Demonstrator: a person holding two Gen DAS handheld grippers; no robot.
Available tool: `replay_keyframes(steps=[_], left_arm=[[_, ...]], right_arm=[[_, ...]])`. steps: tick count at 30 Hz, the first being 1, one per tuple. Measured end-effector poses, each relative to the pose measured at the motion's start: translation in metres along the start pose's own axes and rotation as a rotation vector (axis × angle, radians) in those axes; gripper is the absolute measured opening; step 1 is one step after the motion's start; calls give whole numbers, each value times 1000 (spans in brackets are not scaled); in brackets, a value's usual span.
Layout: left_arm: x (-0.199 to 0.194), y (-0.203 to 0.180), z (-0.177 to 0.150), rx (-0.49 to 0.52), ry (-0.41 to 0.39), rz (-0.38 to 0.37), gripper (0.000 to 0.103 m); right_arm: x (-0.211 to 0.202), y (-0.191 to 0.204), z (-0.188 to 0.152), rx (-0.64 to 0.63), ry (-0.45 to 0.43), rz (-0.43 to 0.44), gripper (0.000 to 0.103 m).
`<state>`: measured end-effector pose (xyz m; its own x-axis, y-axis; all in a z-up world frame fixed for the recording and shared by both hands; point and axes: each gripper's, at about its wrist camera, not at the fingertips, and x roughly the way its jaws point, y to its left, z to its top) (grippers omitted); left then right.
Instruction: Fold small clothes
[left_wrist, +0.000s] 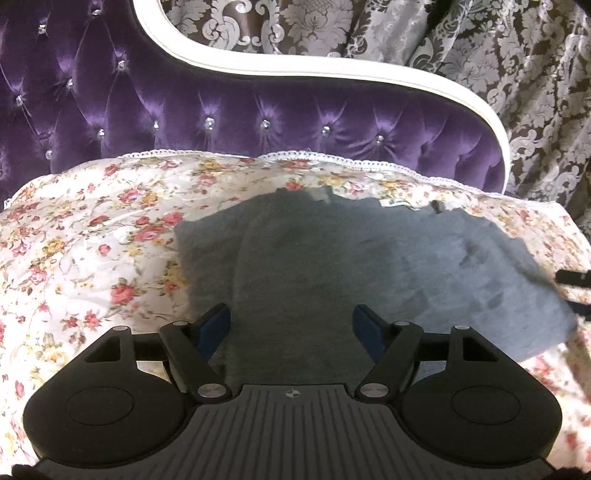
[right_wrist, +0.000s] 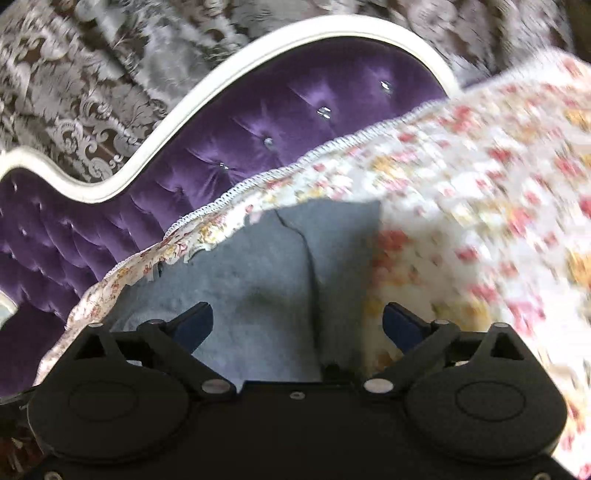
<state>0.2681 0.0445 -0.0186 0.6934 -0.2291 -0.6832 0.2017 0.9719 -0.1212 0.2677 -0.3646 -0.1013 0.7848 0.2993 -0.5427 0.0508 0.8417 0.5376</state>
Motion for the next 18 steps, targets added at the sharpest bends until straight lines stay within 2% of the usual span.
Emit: replay_keyframes(steps=[2, 5, 11, 13, 18], left_arm=[[1, -12, 5, 18, 20, 5, 72], [3, -29, 13, 43, 12, -14, 72], [25, -65, 31, 52, 41, -63, 72], [37, -77, 36, 64, 51, -50, 72], [66, -98, 43, 97, 64, 11, 72]], right_arm=[[-1, -10, -3, 31, 6, 28, 103], [4, -6, 3, 2, 50, 59, 103], [23, -8, 7, 40, 89, 198, 103], [31, -9, 8, 55, 100, 243, 103], [32, -8, 8, 53, 105, 270, 103]])
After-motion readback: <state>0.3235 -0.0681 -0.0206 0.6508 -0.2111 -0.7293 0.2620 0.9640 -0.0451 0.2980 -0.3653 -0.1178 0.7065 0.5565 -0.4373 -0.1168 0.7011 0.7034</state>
